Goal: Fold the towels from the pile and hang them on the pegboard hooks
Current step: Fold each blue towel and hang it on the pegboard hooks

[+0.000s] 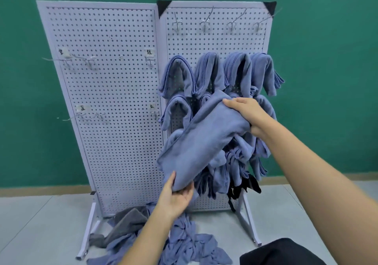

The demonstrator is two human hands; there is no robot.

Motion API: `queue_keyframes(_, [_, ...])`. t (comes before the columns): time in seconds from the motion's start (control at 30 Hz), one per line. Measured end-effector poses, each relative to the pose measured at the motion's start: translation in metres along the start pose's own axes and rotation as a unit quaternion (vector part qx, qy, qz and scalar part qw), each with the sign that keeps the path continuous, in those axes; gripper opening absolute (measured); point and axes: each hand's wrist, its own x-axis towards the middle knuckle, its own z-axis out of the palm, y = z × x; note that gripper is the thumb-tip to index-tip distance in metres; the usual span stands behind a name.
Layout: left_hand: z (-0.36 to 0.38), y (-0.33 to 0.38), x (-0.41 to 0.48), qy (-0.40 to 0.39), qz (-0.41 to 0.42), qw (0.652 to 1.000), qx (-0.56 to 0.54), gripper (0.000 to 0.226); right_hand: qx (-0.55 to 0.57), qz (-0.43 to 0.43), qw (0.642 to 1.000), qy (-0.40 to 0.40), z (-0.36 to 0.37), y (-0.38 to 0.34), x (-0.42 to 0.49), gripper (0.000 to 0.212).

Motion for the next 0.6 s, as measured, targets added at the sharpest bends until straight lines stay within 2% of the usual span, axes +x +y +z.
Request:
queue_keyframes(0.03, [0.008, 0.005, 0.0, 0.009, 0.034, 0.999, 0.007, 0.023, 0.017, 0.017, 1.0, 0.016, -0.008, 0.008, -0.001, 0.023])
queue_keyframes(0.07, [0.014, 0.012, -0.002, 0.011, 0.054, 0.998, 0.025, 0.016, 0.024, 0.034, 0.999, 0.032, -0.015, 0.017, -0.003, 0.022])
queue_keyframes(0.13, [0.02, 0.029, -0.004, 0.011, 0.058, 0.997, 0.059, 0.025, 0.027, 0.074, 0.995, 0.06, -0.03, 0.038, -0.007, 0.021])
queue_keyframes(0.2, [0.023, 0.04, -0.008, 0.021, 0.033, 0.994, 0.104, 0.014, 0.049, 0.12, 0.989, 0.065, -0.043, 0.063, -0.009, 0.023])
queue_keyframes(0.23, [0.026, 0.044, -0.011, 0.034, 0.017, 0.99, 0.133, 0.01, 0.059, 0.147, 0.986, 0.058, -0.049, 0.073, -0.01, 0.023])
queue_keyframes(0.3, [0.03, 0.049, -0.015, 0.068, 0.0, 0.974, 0.215, 0.016, 0.062, 0.19, 0.979, 0.034, -0.058, 0.094, -0.011, 0.027])
queue_keyframes(0.37, [0.033, 0.056, -0.015, 0.095, 0.0, 0.944, 0.315, 0.013, 0.047, 0.211, 0.976, 0.013, -0.067, 0.109, -0.011, 0.037])
queue_keyframes(0.43, [0.033, 0.066, -0.015, 0.113, 0.011, 0.915, 0.388, 0.009, 0.012, 0.216, 0.976, -0.029, -0.073, 0.116, -0.012, 0.038])
queue_keyframes(0.53, [0.035, 0.082, -0.017, 0.129, 0.001, 0.903, 0.409, 0.011, -0.001, 0.214, 0.973, -0.082, -0.079, 0.121, -0.012, 0.04])
queue_keyframes(0.6, [0.036, 0.084, -0.019, 0.112, -0.029, 0.916, 0.384, 0.013, 0.044, 0.204, 0.974, -0.09, -0.078, 0.119, -0.011, 0.024])
